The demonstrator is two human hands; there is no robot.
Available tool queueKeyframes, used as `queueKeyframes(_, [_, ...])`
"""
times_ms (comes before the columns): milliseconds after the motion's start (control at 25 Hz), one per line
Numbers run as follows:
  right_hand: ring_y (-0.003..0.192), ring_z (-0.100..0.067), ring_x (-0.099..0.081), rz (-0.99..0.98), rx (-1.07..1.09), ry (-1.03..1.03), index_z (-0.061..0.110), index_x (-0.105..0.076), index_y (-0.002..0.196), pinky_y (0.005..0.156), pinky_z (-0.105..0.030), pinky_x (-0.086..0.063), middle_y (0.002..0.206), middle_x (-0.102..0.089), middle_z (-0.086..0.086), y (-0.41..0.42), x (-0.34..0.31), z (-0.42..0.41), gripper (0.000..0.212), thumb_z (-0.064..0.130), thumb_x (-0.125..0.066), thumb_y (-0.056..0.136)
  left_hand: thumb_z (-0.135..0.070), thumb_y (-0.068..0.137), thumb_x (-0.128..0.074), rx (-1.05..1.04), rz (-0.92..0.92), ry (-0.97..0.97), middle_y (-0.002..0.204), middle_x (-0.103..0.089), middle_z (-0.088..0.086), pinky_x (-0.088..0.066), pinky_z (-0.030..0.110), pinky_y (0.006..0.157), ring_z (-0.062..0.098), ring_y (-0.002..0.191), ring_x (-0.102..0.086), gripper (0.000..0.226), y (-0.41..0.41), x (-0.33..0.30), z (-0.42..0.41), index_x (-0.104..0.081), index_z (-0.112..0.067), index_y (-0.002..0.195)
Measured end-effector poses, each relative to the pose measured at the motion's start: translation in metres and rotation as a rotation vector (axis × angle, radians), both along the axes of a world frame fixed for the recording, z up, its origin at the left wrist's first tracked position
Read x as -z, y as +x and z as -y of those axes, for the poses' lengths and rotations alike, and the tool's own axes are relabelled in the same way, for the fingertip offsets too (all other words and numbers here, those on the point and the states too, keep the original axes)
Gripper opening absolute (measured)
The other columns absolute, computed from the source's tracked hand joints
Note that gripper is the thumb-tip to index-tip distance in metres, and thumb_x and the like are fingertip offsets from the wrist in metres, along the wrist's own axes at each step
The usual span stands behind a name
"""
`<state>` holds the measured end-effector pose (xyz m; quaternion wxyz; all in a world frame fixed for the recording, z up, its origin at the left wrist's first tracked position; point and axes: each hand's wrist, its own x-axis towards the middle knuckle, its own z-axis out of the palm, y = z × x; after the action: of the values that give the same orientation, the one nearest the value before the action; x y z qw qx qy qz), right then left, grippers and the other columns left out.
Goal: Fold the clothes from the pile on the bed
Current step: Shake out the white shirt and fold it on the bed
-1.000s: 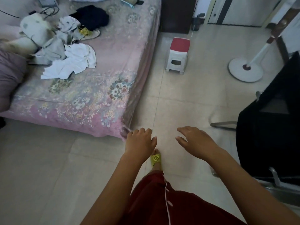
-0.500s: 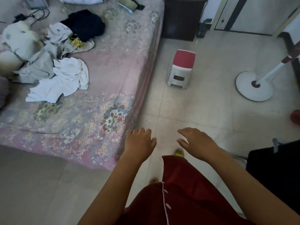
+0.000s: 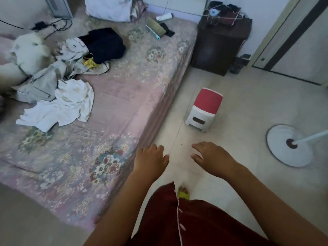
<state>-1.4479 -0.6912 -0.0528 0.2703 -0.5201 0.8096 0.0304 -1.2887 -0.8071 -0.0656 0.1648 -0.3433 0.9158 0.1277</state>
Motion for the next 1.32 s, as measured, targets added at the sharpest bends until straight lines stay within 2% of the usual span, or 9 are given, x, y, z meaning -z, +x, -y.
queueKeyframes(120, [0.131,-0.020,-0.040,0.015,-0.032,0.011,0.020,-0.033,0.144,0.105,-0.034,-0.035,0.147,-0.040,-0.001,-0.044,0.001,0.040,0.049,0.040,-0.035,0.100,-0.039,0.098,-0.032,-0.059,0.015,-0.002,0.114,-0.058,0.003,-0.038,0.032,0.089,0.021,0.106,-0.053,0.038,-0.033,0.003,0.033,-0.052,-0.015,0.120])
queueKeyframes(320, [0.132,-0.020,-0.038,0.049,-0.085,0.003,0.019,-0.035,0.144,0.106,-0.035,-0.035,0.147,-0.040,-0.002,-0.105,0.015,0.129,0.048,0.040,-0.035,0.100,-0.040,0.098,-0.032,-0.104,0.044,-0.007,0.119,-0.057,0.005,-0.038,0.034,0.091,0.024,0.111,-0.052,0.041,-0.086,0.020,0.107,-0.051,-0.016,0.125])
queueKeyframes(560, [0.130,-0.021,-0.041,0.050,-0.106,0.026,0.018,-0.036,0.142,0.105,-0.038,-0.037,0.144,-0.042,-0.003,-0.166,0.020,0.246,0.048,0.039,-0.036,0.100,-0.039,0.098,-0.032,-0.123,0.022,-0.032,0.118,-0.058,0.005,-0.038,0.034,0.089,0.024,0.108,-0.054,0.041,-0.150,0.026,0.224,-0.052,-0.015,0.125])
queueKeyframes(760, [0.129,-0.022,-0.041,0.051,-0.160,0.037,0.016,-0.037,0.142,0.102,-0.034,-0.034,0.143,-0.043,-0.004,-0.206,0.013,0.332,0.048,0.038,-0.037,0.100,-0.039,0.099,-0.031,-0.146,0.016,-0.021,0.116,-0.059,0.005,-0.040,0.033,0.086,0.024,0.105,-0.055,0.041,-0.188,0.022,0.301,-0.052,-0.015,0.124])
queueKeyframes(1040, [0.125,-0.025,-0.044,0.089,-0.319,0.072,0.013,-0.043,0.136,0.102,-0.038,-0.038,0.138,-0.047,-0.008,-0.269,0.020,0.446,0.044,0.037,-0.038,0.099,-0.038,0.099,-0.031,-0.355,0.037,0.001,0.117,-0.058,0.005,-0.039,0.032,0.087,0.023,0.106,-0.054,0.040,-0.229,0.027,0.373,-0.051,-0.014,0.124])
queueKeyframes(1160, [0.122,-0.024,-0.046,0.088,-0.451,0.081,0.016,-0.044,0.135,0.098,-0.039,-0.041,0.136,-0.049,-0.006,-0.300,0.023,0.499,0.043,0.037,-0.039,0.098,-0.039,0.100,-0.030,-0.501,0.068,0.012,0.121,-0.056,0.005,-0.038,0.032,0.090,0.023,0.110,-0.053,0.042,-0.258,0.031,0.403,-0.049,-0.014,0.128])
queueKeyframes(1320, [0.110,-0.023,-0.051,0.053,-0.675,0.088,0.013,-0.051,0.126,0.089,-0.039,-0.044,0.121,-0.056,-0.006,-0.333,0.019,0.561,0.037,0.035,-0.039,0.098,-0.038,0.100,-0.031,-0.694,0.040,0.052,0.125,-0.055,0.005,-0.036,0.033,0.094,0.023,0.114,-0.051,0.042,-0.303,0.030,0.431,-0.048,-0.015,0.129])
